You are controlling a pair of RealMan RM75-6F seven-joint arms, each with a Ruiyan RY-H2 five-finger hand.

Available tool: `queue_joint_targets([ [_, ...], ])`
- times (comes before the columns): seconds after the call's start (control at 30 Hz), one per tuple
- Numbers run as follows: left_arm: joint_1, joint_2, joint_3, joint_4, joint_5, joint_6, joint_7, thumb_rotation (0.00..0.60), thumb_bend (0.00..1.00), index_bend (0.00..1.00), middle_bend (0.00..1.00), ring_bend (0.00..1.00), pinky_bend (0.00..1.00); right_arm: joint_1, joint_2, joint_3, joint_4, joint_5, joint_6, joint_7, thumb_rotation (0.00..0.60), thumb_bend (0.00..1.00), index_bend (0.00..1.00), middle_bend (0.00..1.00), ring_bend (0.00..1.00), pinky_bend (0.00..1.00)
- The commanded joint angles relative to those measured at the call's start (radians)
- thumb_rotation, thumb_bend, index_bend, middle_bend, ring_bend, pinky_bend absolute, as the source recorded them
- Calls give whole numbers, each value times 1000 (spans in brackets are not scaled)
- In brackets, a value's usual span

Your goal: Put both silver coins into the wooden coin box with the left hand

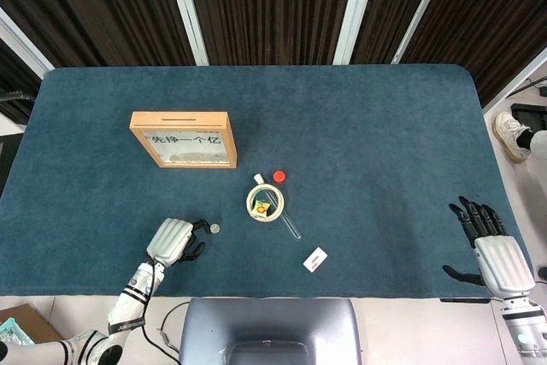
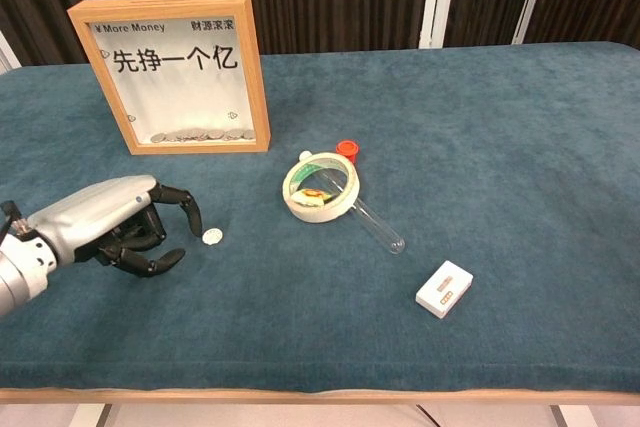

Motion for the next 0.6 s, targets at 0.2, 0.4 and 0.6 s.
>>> queue_joint_targets([
  [0.2, 4, -49, -26, 52, 10, 4, 51, 600, 402, 449, 1000, 1000, 1000, -4, 4, -5, 1, -11, 10, 7, 600, 98, 0, 0, 0, 23],
  [0.4, 6, -105, -38, 144, 42, 40, 166, 600, 401, 444, 1000, 1000, 1000, -7, 6, -6, 2, -15, 16, 15, 600, 97, 0, 0, 0, 23],
  [0.6, 2, -130, -61, 181, 44, 29, 182, 600, 401, 445, 1000, 1000, 1000, -6, 7, -5, 1, -15, 16, 17, 600, 97, 0, 0, 0, 23],
])
